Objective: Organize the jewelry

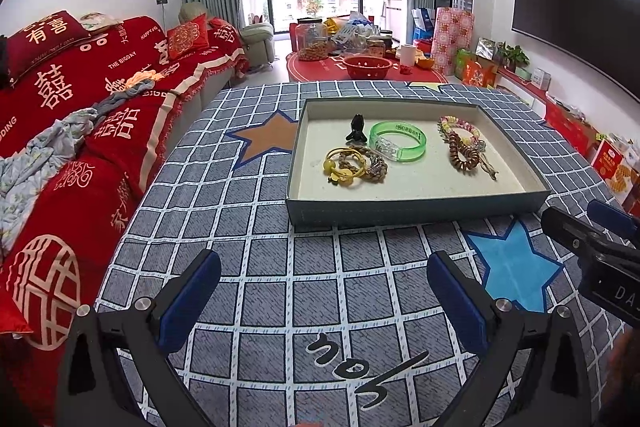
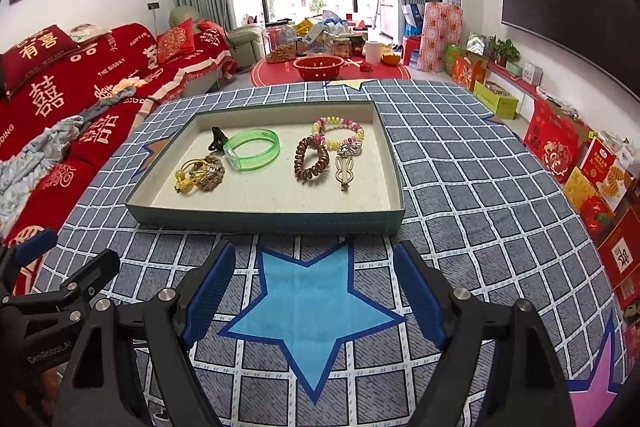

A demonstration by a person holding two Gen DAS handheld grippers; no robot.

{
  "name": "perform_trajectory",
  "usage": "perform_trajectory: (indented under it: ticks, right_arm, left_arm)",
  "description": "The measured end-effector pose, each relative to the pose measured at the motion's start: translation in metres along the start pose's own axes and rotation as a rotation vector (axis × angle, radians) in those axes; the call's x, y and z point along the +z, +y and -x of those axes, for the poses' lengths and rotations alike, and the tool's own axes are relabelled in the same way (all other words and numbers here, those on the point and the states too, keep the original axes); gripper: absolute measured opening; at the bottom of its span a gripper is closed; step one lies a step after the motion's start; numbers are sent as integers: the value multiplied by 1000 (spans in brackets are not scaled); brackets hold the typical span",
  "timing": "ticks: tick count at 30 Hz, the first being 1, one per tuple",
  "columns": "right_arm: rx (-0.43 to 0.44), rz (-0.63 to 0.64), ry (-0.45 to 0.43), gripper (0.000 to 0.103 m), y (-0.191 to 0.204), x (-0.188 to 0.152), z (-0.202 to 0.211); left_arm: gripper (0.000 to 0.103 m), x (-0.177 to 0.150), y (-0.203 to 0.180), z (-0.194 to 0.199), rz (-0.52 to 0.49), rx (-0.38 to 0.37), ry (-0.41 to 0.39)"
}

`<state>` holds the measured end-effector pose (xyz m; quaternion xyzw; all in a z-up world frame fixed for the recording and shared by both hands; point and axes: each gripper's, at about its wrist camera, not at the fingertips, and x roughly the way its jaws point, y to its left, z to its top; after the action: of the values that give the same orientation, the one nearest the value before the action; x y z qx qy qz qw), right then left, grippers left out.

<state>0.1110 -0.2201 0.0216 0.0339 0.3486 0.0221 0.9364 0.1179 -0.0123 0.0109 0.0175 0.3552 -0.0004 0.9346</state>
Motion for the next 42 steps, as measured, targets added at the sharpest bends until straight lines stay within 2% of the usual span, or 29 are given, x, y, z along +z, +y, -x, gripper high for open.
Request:
perform_trajectory:
  ticks: [8, 42]
  right_arm:
    - [0, 6, -22, 84, 2, 1, 6]
    - [8, 3, -17, 84, 5, 1, 7]
  left_arm:
    - [103, 0, 1, 2, 2, 0, -3]
    - [103, -1, 1, 2, -1, -1, -5]
